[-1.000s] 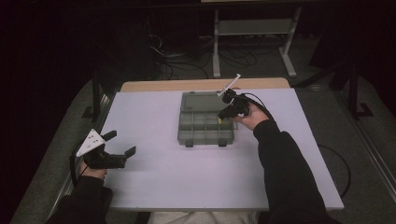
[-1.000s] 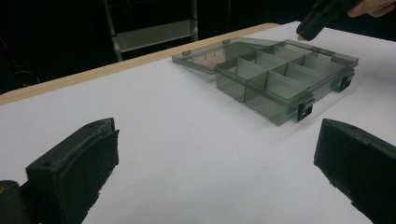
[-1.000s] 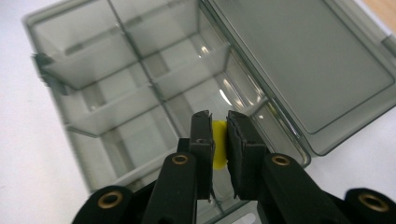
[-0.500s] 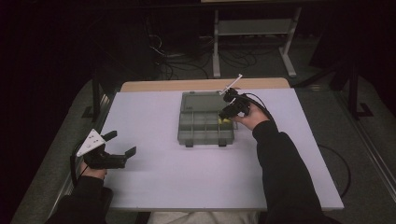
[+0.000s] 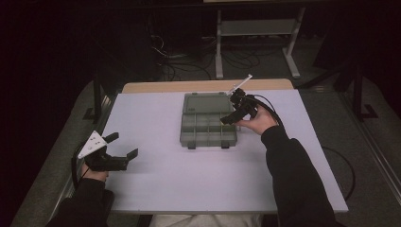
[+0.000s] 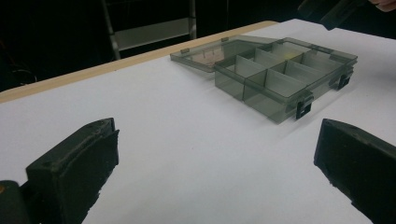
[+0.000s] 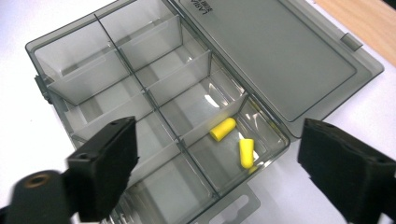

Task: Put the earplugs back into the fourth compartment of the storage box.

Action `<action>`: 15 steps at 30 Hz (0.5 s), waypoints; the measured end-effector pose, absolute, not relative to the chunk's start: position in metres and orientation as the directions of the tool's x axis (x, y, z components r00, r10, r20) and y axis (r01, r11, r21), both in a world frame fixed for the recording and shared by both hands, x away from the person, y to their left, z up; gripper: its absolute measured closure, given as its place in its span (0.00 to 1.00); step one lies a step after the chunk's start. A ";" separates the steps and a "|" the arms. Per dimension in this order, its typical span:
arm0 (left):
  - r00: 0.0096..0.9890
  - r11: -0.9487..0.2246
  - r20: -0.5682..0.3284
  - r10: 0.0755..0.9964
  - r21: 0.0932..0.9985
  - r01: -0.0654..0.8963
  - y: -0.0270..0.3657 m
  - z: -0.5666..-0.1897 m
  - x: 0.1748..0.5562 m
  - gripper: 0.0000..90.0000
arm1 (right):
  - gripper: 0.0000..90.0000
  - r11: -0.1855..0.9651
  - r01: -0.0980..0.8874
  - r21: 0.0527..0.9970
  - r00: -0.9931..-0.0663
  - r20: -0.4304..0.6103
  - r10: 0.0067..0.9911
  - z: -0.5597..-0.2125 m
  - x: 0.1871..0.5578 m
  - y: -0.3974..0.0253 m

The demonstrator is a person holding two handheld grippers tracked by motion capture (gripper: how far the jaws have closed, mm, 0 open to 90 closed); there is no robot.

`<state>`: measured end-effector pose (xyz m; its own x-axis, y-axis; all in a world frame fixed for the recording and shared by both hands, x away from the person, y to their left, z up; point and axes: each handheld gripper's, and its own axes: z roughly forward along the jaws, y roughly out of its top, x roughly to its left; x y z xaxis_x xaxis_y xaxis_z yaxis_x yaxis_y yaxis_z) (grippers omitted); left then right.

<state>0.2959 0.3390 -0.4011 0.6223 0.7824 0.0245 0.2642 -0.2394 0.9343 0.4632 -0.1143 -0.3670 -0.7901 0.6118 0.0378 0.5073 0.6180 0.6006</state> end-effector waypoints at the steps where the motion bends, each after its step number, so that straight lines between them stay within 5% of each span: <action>1: 0.622 -0.239 0.024 0.783 0.934 0.264 0.339 -0.401 0.296 0.00 | 0.05 0.612 0.507 0.606 -0.787 0.035 0.616 -0.366 0.460 -0.116; 15: 0.622 -0.240 0.025 0.783 0.934 0.265 0.339 -0.401 0.296 0.00 | 0.01 0.589 0.463 0.662 -0.791 0.008 0.612 -0.357 0.429 -0.129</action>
